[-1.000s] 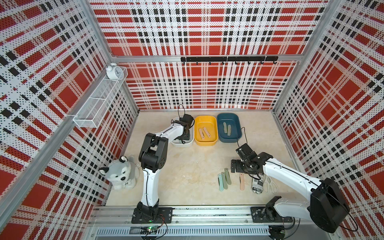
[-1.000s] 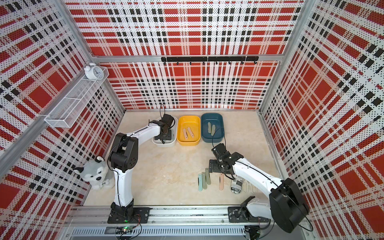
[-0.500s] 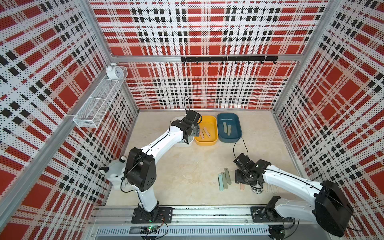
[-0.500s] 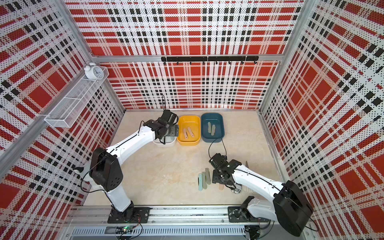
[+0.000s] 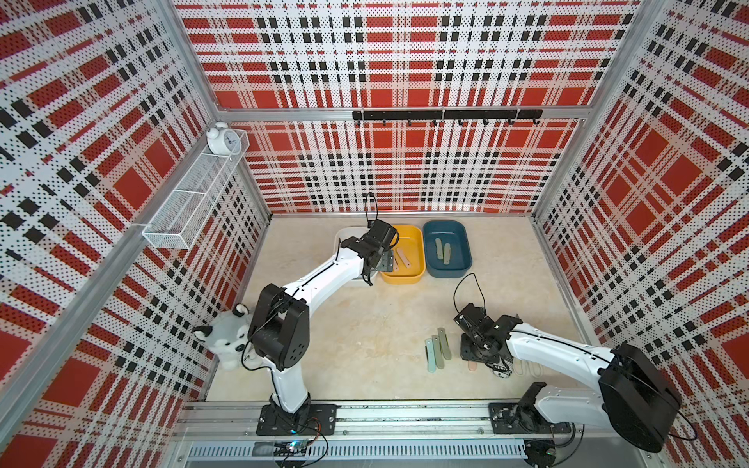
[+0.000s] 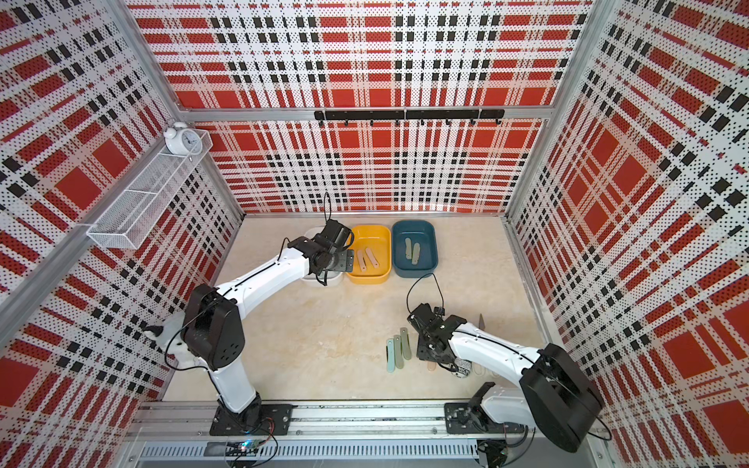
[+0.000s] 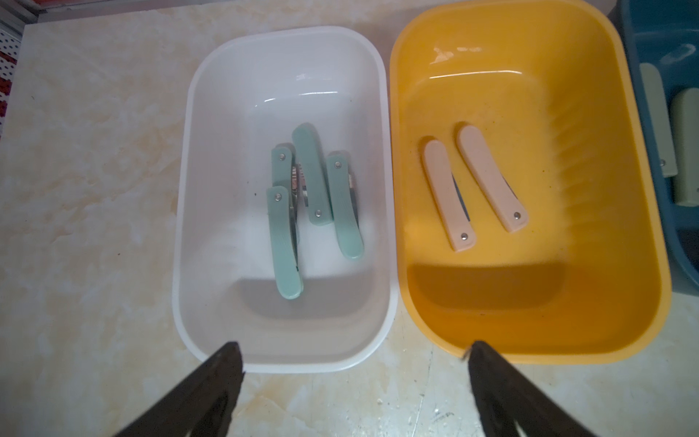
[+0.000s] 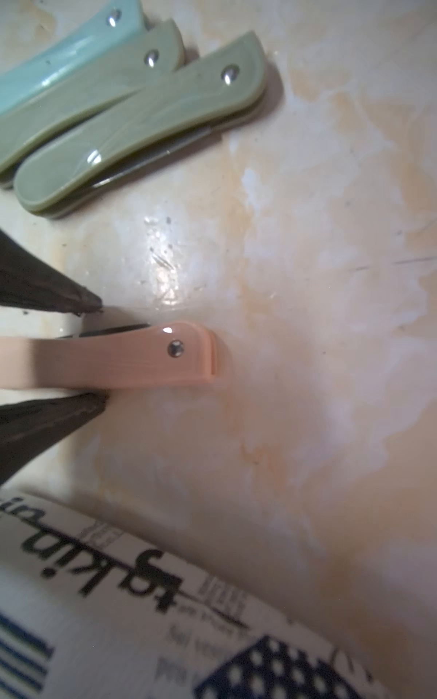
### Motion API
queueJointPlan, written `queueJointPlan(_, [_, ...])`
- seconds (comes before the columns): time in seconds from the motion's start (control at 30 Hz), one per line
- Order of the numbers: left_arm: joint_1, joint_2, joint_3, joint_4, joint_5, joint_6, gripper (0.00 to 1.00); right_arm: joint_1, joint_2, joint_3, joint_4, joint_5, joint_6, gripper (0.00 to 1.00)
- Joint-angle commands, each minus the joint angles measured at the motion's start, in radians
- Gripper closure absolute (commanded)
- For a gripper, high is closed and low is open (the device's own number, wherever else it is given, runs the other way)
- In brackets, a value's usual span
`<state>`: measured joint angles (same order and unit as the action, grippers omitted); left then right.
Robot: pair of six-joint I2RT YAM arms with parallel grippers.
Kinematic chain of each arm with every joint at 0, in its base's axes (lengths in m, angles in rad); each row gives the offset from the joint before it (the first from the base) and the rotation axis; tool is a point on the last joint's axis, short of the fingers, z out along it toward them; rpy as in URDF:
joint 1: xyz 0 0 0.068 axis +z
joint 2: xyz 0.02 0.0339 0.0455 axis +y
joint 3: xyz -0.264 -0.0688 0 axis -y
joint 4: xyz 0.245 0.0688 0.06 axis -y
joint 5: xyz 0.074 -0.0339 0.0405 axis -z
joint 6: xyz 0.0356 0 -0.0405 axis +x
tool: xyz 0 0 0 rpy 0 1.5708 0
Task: Place the fruit knives into the storage box by color
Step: Pick up the fruit knife from the center of the board.
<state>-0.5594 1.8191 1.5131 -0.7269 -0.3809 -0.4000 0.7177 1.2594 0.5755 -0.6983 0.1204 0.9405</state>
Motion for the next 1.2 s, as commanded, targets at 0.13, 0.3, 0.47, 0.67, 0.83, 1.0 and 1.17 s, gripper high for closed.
queueJointPlan(0.13, [-0.011,0.011,0.015,0.008,0.002,-0.012,0.03,0.003,0.017,-0.014,0.046,0.008,0.0,0.65])
queueJointPlan(0.3, [-0.008,0.015,0.015,0.006,0.012,-0.017,0.02,0.003,0.029,-0.016,0.072,-0.01,-0.009,0.68])
queueJointPlan(0.47, [-0.002,0.008,0.013,0.009,0.025,-0.017,0.01,0.004,0.061,0.027,0.083,-0.008,-0.046,0.71])
queueJointPlan(0.67, [-0.006,-0.043,-0.006,0.024,0.013,-0.011,0.01,-0.02,0.064,0.102,0.063,0.027,-0.122,0.72])
queueJointPlan(0.83, [0.001,-0.066,-0.029,0.03,0.026,-0.017,0.02,-0.046,0.095,0.206,0.034,0.049,-0.184,0.72])
queueJointPlan(1.0, [0.004,-0.099,-0.055,0.061,0.053,-0.024,0.02,-0.082,0.174,0.359,0.053,0.053,-0.259,0.71])
queueJointPlan(1.17, [0.019,-0.157,-0.126,0.08,0.081,-0.043,0.02,-0.095,0.334,0.612,0.069,0.047,-0.361,0.71])
